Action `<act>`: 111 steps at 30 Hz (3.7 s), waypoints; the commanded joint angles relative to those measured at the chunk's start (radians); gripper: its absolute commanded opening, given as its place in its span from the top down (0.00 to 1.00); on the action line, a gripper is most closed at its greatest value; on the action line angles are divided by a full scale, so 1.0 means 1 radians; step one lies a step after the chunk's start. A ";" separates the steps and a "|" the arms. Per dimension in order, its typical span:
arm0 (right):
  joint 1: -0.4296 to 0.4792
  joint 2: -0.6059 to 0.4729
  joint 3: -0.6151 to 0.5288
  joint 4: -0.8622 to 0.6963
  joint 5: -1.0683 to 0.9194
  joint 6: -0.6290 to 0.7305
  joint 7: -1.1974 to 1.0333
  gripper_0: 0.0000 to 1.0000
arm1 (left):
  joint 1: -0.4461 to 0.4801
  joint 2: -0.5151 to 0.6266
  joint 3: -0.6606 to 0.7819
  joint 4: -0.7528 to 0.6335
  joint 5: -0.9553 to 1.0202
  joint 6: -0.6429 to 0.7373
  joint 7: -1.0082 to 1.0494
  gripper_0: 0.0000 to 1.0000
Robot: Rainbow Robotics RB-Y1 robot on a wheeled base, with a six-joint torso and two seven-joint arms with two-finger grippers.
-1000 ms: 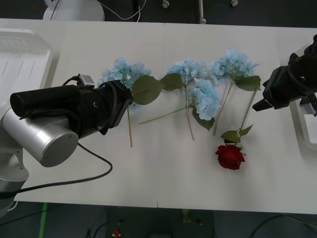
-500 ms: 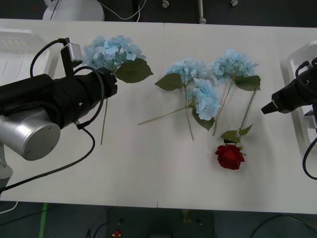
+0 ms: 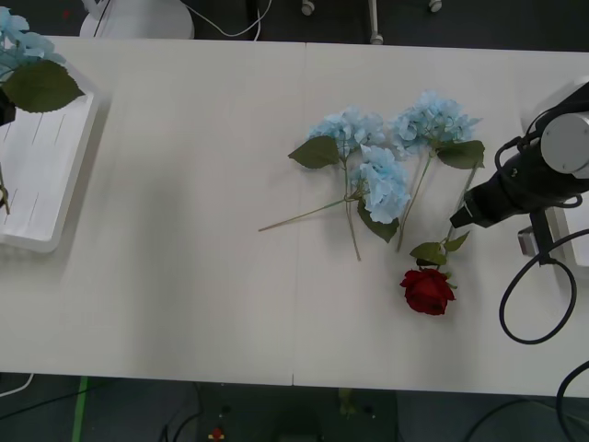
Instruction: Put the red flowers into the right box and the blue flowers into the left box
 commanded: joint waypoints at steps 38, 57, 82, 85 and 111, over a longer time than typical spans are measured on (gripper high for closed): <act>0.050 0.237 -0.103 0.051 0.260 0.017 -0.032 0.10 | -0.364 0.051 0.063 0.939 -0.300 -0.427 -0.394 0.20; 0.064 0.250 -0.101 0.051 0.269 0.014 -0.006 0.97 | -0.309 -0.028 -0.017 0.226 0.130 0.435 -0.273 0.00; 0.064 -0.020 -0.109 -0.188 -0.036 0.258 0.630 1.00 | -0.237 -0.210 -0.599 0.307 0.082 0.113 -0.831 0.00; 0.064 -0.068 -0.109 -0.243 -0.059 0.295 0.785 1.00 | -0.242 -0.222 -0.630 0.313 0.047 0.110 -0.830 0.00; -0.094 -0.238 -0.143 -0.199 0.041 0.425 2.331 1.00 | -0.232 -0.183 -0.313 0.304 0.215 0.182 -0.828 0.00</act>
